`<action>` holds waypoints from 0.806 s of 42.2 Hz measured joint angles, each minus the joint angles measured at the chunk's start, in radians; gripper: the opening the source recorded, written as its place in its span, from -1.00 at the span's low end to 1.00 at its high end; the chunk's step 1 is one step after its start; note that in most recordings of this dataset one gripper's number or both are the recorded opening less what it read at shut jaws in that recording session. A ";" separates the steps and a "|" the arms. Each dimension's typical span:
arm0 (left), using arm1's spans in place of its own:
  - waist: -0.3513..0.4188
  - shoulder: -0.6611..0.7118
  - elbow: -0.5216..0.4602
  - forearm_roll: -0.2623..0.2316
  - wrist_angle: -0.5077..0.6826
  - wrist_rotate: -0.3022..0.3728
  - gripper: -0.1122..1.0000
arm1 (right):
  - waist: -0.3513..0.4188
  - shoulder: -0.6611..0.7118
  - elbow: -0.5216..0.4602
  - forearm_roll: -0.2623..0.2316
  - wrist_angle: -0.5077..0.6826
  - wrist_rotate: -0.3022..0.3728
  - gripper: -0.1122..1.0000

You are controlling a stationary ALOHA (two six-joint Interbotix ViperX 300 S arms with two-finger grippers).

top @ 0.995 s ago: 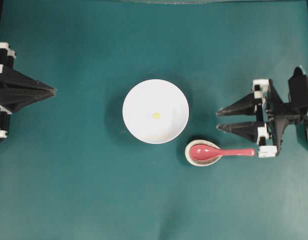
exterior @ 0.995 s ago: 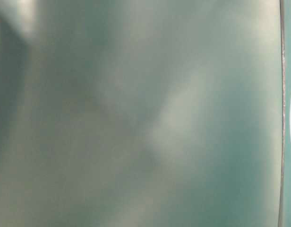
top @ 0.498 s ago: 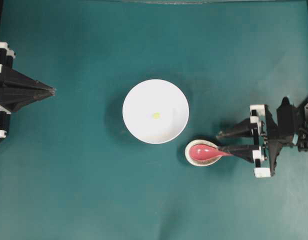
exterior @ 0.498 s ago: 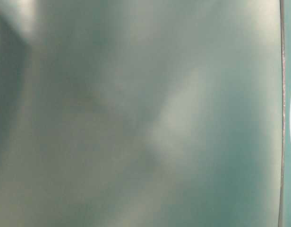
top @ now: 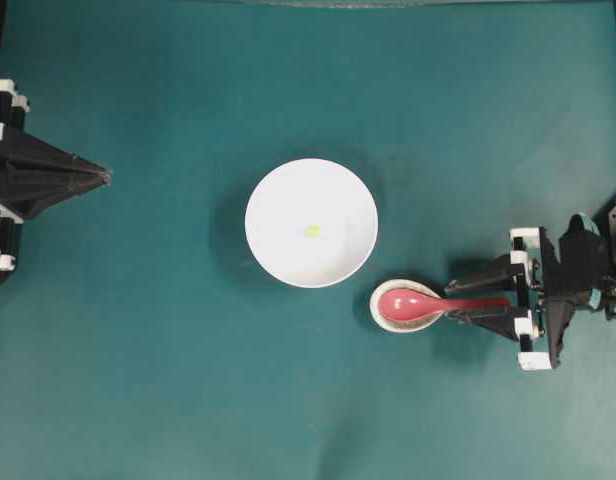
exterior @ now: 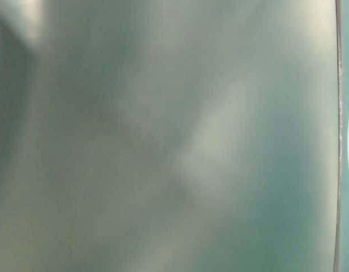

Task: Scoop the yellow hexagonal prism block from the bowl with a spoon using the right arm.
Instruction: 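Close the right gripper on the pink spoon handle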

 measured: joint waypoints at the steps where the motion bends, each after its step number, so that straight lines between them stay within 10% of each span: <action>1: 0.000 0.000 0.000 0.000 0.000 0.000 -0.80 | 0.002 0.003 0.002 0.002 0.002 0.000 0.01; 34: 0.002 0.000 0.002 0.000 -0.002 0.000 -0.80 | 0.002 0.012 0.017 -0.018 0.051 -0.008 0.01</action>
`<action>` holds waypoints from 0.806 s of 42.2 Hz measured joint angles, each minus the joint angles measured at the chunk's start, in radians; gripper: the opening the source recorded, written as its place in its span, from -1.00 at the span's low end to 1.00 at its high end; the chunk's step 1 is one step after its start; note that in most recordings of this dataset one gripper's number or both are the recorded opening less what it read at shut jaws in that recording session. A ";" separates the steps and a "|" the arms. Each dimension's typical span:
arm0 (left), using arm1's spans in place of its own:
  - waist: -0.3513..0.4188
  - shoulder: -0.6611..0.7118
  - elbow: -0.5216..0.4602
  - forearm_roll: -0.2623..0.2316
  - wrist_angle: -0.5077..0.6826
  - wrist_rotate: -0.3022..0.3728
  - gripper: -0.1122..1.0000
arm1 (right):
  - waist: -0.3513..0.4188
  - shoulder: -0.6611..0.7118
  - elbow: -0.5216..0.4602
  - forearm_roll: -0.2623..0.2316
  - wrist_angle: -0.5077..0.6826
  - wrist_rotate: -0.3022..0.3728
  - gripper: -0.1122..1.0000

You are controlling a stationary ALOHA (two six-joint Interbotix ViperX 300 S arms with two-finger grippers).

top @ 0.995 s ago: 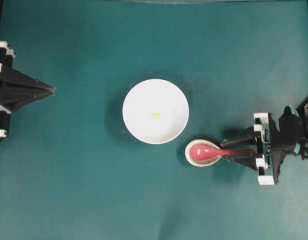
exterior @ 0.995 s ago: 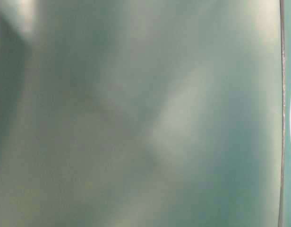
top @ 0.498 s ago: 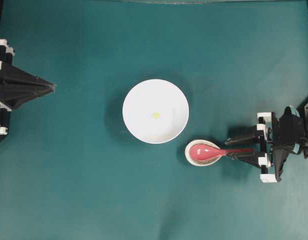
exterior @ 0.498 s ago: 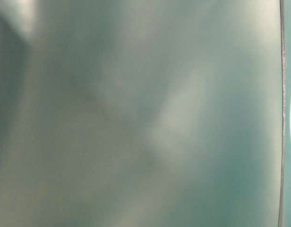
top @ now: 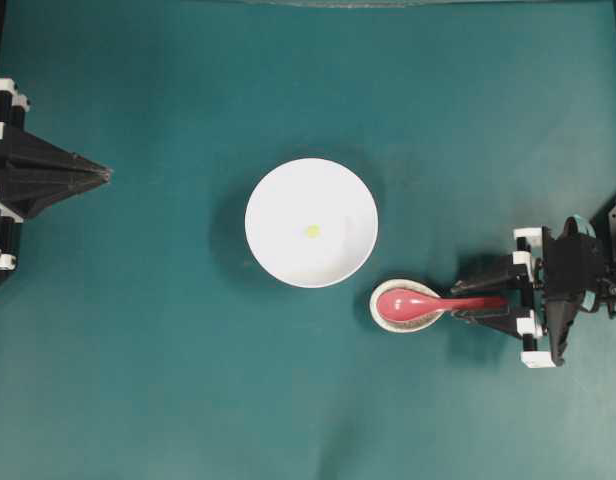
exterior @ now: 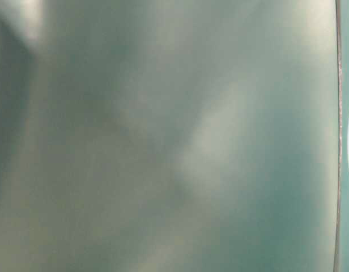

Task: Scoop the yellow hexagonal prism block from the bowl with a spoon using the right arm.
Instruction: 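Close the right gripper on the pink spoon handle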

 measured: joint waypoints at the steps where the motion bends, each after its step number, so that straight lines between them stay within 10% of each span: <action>1: 0.000 0.000 0.000 0.000 0.002 0.000 -0.80 | 0.000 0.002 -0.002 -0.002 0.000 -0.002 0.01; 34: 0.000 0.002 0.002 0.000 0.002 0.000 -0.80 | 0.000 0.000 -0.006 -0.020 0.023 -0.037 0.01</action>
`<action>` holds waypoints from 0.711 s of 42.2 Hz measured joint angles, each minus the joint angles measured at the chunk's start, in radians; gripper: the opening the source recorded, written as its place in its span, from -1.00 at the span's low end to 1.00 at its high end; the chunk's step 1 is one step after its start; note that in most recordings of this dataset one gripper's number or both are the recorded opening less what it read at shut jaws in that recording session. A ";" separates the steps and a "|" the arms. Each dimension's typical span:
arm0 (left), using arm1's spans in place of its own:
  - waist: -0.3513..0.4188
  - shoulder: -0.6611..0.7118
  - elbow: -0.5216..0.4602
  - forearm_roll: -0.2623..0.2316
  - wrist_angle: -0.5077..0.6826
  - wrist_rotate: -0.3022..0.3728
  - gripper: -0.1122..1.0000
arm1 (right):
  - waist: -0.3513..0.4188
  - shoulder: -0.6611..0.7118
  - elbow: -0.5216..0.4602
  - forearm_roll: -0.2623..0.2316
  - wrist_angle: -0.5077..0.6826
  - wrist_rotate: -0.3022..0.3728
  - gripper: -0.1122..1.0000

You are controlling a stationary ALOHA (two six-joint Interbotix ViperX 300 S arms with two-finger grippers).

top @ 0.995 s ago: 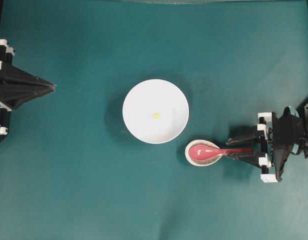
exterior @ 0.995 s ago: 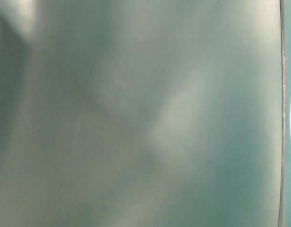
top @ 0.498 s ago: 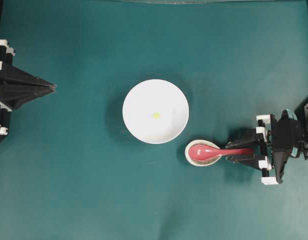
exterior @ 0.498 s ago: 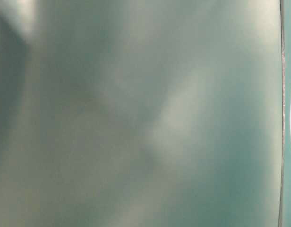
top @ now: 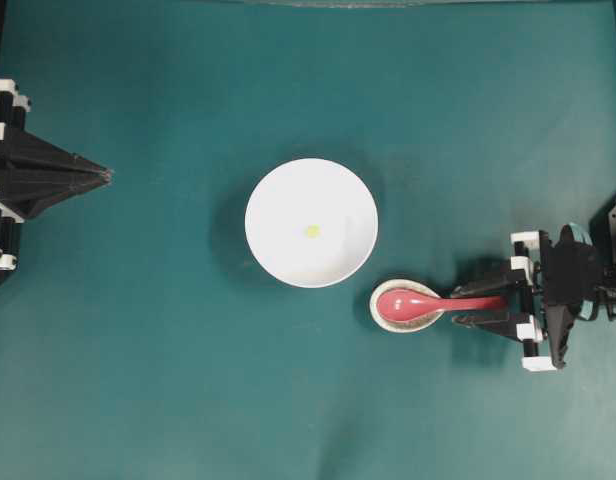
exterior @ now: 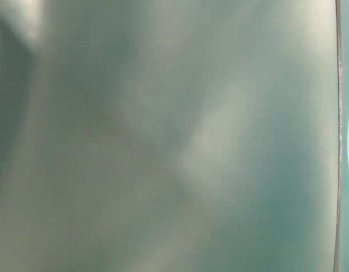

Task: Scoop the yellow hexagonal prism block from the bowl with a spoon using the right arm.
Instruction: 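Close the right gripper on the pink spoon handle, then lift the spoon from the rest and carry it over the bowl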

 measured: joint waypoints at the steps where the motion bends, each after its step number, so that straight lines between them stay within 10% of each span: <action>1: 0.000 0.002 0.000 0.000 -0.002 0.000 -0.80 | 0.000 0.002 0.000 0.000 -0.002 -0.002 0.01; 30: -0.002 0.002 0.002 0.000 0.000 0.000 -0.80 | 0.000 0.002 -0.008 0.000 -0.021 -0.018 -0.41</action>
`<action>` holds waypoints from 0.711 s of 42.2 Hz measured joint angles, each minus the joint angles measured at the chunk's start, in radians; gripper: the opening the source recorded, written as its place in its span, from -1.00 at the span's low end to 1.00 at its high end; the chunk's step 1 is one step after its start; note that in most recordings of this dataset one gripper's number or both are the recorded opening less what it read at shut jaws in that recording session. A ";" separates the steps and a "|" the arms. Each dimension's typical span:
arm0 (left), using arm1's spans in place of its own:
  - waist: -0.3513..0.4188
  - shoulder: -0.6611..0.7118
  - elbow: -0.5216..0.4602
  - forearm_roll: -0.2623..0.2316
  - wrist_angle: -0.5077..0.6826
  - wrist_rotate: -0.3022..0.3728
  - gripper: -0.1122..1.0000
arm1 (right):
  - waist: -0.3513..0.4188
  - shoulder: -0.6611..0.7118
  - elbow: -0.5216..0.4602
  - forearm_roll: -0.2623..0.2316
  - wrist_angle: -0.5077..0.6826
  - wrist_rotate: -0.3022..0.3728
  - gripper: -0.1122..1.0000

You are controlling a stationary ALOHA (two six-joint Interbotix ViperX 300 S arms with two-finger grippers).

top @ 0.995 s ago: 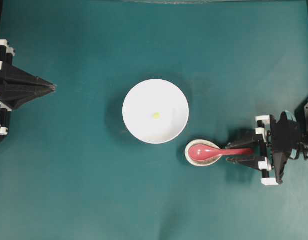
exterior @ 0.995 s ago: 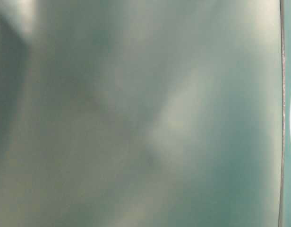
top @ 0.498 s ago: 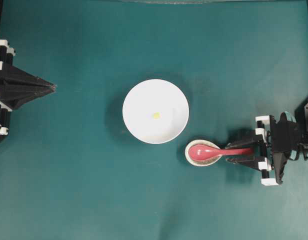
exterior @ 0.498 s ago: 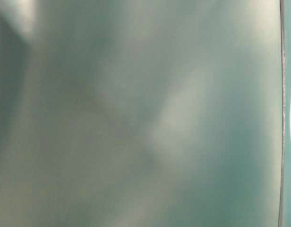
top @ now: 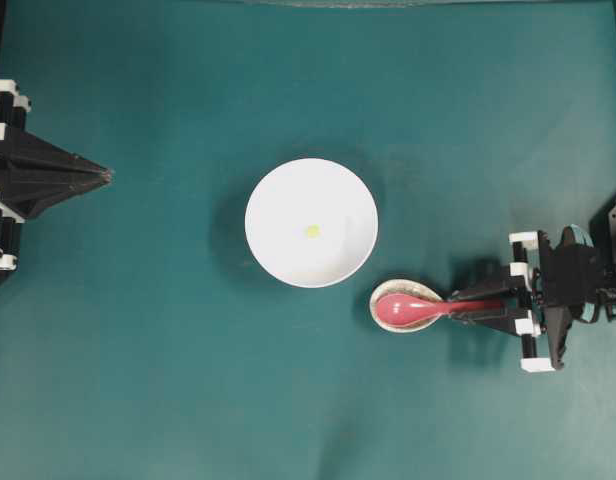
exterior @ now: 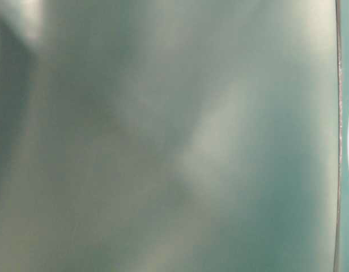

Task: Scoop the yellow hexagonal prism block from the bowl with a spoon using the right arm.
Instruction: 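Lift the spoon from the rest and carry it over the bowl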

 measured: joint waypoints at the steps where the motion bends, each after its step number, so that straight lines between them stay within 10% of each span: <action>1: 0.002 0.002 -0.002 0.000 0.000 0.000 -0.80 | 0.000 0.000 0.000 0.000 -0.002 0.000 -0.41; 18: 0.002 0.002 0.000 0.000 -0.005 -0.002 -0.80 | -0.011 -0.190 -0.002 0.000 0.038 -0.080 -0.40; 30: 0.002 -0.002 0.000 0.002 -0.005 -0.002 -0.80 | -0.149 -0.457 -0.054 0.002 0.351 -0.235 -0.40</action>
